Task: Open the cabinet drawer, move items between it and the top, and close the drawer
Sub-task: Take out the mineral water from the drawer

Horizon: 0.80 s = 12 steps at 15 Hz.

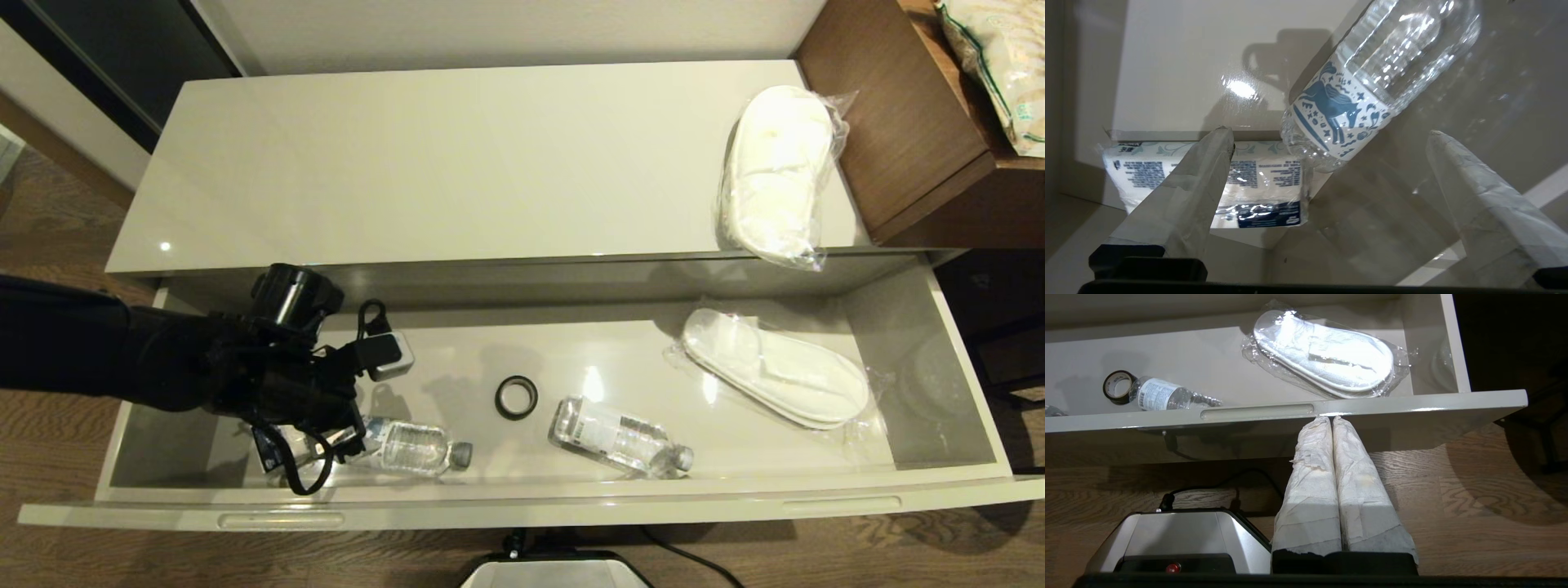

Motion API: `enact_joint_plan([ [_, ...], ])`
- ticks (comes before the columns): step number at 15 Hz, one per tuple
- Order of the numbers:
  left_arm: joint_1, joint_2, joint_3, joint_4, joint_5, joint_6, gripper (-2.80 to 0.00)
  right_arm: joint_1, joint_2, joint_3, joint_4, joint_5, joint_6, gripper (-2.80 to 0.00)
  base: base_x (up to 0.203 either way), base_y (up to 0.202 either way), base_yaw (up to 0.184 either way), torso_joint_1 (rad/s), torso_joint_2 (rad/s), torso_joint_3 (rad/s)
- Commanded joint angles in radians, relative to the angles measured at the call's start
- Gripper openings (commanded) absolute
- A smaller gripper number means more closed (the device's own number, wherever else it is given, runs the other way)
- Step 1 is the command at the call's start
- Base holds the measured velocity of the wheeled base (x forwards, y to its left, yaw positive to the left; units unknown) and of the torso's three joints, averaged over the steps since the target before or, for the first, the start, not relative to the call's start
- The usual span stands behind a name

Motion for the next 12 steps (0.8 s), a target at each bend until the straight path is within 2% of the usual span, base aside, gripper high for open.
enact_joint_plan([
  [1, 0.007, 0.011, 0.000, 0.001, 0.006, 0.011, 0.00, 0.000, -0.016, 0.003, 0.000, 0.000, 0.000, -2.80, 0.000, 0.000, 0.000, 0.000, 0.00, 0.000],
  [4, 0.018, 0.031, -0.003, -0.001, 0.008, 0.013, 0.00, 0.000, -0.016, 0.003, 0.000, 0.000, 0.000, -2.80, 0.000, 0.000, 0.000, 0.000, 0.00, 0.000],
  [7, 0.023, 0.083, -0.038, -0.001, 0.047, 0.017, 0.00, 0.000, -0.016, 0.003, 0.000, 0.000, 0.000, -2.80, 0.000, 0.000, 0.000, 0.000, 0.00, 0.000],
  [12, 0.023, 0.161, -0.088, -0.002, 0.053, 0.042, 0.00, 0.000, -0.016, 0.003, 0.000, 0.000, 0.000, -2.80, 0.000, 0.000, 0.000, 0.000, 0.00, 0.000],
])
